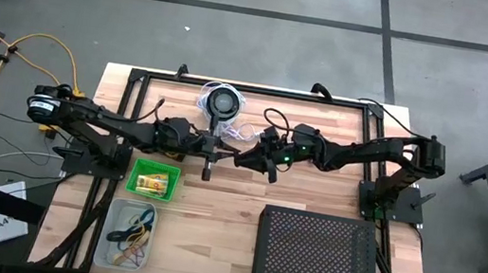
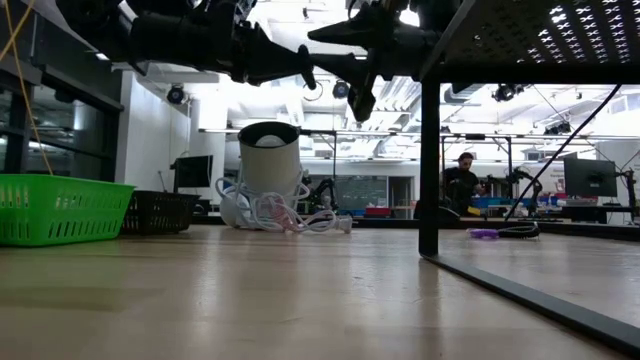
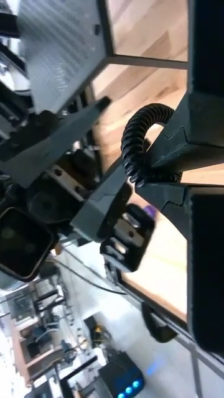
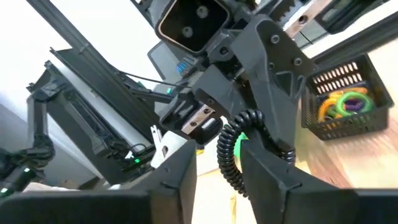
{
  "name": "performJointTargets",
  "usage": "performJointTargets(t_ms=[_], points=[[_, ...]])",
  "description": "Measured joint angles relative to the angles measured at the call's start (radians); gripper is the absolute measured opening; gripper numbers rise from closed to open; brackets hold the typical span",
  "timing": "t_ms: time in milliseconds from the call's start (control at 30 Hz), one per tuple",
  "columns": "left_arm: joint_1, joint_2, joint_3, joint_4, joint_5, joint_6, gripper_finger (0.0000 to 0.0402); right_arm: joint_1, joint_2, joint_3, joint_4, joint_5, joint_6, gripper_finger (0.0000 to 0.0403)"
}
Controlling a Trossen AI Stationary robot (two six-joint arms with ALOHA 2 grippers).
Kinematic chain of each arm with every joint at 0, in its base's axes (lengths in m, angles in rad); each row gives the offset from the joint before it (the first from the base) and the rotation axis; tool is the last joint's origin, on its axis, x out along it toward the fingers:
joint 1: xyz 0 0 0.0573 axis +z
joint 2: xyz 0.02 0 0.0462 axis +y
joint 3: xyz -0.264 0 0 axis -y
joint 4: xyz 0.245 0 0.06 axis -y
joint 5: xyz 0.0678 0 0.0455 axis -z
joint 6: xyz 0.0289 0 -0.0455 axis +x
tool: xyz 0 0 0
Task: Pick & Place Office Desk Supplies
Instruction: Put the black coil keychain into the black bin
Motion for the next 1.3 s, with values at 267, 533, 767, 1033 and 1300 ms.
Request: performJointTargets(t_ms=[267, 533, 767, 1033, 1300], points=[[-0.001, -0.132, 0.0, -0.327, -0.123, -0.074, 0.0012, -0.001, 0.0, 0.0, -0.064, 0.007, 0.0, 0.0134], [-0.001, -0.382, 0.0, -0.745, -0.211, -0.265, 0.0011, 0.0, 0.0, 0.0, -0.131, 0.06, 0.0, 0.0131], [-0.001, -0.532, 0.0, -1.082, -0.321, -0.499, 0.0011, 0.0, 0.0, 0.0, -0.158, 0.086, 0.0, 0.0132], [0.003, -0.569, 0.0, -1.384, -0.501, -0.863, 0.0011, 0.0, 0.0, 0.0, -0.161, 0.086, 0.0, 0.0129], [0.06, -0.471, 0.0, -1.511, -0.499, -1.059, 0.0011, 0.0, 0.0, 0.0, -0.18, 0.086, 0.0, 0.0129]])
